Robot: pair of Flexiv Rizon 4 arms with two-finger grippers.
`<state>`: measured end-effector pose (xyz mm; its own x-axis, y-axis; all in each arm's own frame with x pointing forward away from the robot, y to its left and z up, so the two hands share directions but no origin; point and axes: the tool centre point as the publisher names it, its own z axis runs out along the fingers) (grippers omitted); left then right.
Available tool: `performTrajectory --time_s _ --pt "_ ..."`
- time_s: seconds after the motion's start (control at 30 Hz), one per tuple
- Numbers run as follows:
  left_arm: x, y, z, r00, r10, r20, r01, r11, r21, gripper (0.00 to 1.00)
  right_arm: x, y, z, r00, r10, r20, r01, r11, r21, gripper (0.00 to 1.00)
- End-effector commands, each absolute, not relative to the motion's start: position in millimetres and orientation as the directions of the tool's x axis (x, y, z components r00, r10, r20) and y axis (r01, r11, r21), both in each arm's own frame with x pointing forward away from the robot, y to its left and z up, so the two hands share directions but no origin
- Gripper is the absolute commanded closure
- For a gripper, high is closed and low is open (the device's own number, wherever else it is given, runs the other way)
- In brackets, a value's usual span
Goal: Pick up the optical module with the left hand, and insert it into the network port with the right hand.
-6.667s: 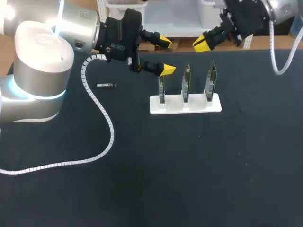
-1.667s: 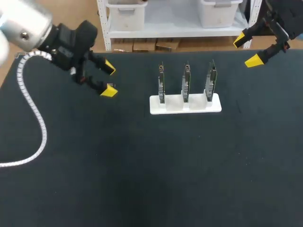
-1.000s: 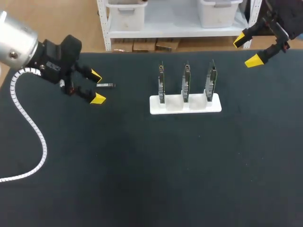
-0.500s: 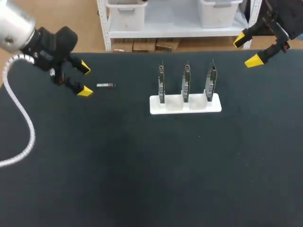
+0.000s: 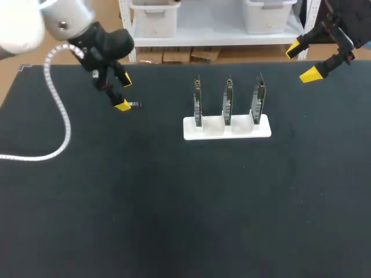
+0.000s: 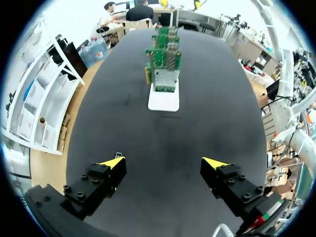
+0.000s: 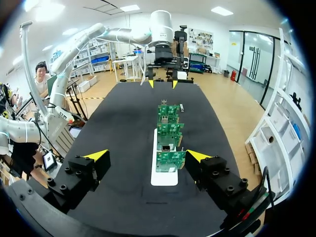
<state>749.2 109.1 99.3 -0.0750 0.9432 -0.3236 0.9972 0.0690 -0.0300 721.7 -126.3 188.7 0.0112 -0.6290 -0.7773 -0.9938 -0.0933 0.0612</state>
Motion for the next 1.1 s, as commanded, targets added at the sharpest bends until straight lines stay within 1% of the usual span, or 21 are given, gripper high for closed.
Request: performTrajectory --time_s 0.03,0.1,0.17,0.23,0.27,0.37,0.5,1.0,1.07,1.1 --pt "762.2 106.9 94.1 -0.069 0.981 -0.179 0.997 0.063 -0.041 0.00 720.0 -126.2 188.7 0.011 -0.629 -0.777 -0.994 -0.090 0.059 0.00" --pt "759.8 116.5 84.4 -0.070 0.984 -0.161 0.998 0.070 -0.009 0.00 720.0 -126.2 188.7 0.011 -0.629 -0.777 -0.994 -0.090 0.059 0.00" --pt "755.8 130.7 71.1 -0.102 0.986 -0.135 0.995 0.101 -0.015 0.00 720.0 -126.2 188.7 0.011 -0.629 -0.777 -0.994 -0.090 0.059 0.00" --pt "752.0 140.9 63.5 -0.142 0.977 -0.161 0.990 0.137 -0.042 0.00 720.0 -126.2 188.7 0.011 -0.629 -0.777 -0.994 -0.090 0.059 0.00" --pt "750.1 143.6 61.8 -0.150 0.978 -0.145 0.988 0.145 -0.045 0.00 720.0 -126.2 188.7 0.011 -0.629 -0.777 -0.994 -0.090 0.059 0.00" --pt "745.9 145.8 58.6 -0.131 0.982 -0.137 0.991 0.127 -0.040 0.00 720.0 -126.2 188.7 0.011 -0.629 -0.777 -0.994 -0.090 0.059 0.00" --pt "747.5 147.9 59.5 -0.138 0.974 -0.177 0.990 0.134 -0.034 0.00 720.0 -126.2 188.7 0.011 -0.629 -0.777 -0.994 -0.090 0.059 0.00" --pt "747.5 147.9 59.5 -0.138 0.974 -0.177 0.990 0.134 -0.034 0.00 720.0 -126.2 188.7 0.011 -0.629 -0.777 -0.994 -0.090 0.059 0.00" --pt "760.3 145.8 64.8 -0.057 0.997 -0.054 0.998 0.055 -0.028 0.00 720.0 -126.2 188.7 0.011 -0.629 -0.777 -0.994 -0.090 0.059 0.00" --pt "766.2 146.2 65.8 -0.055 0.998 -0.037 0.998 0.054 -0.034 0.00 720.0 -126.2 188.7 0.011 -0.629 -0.777 -0.994 -0.090 0.059 0.00"
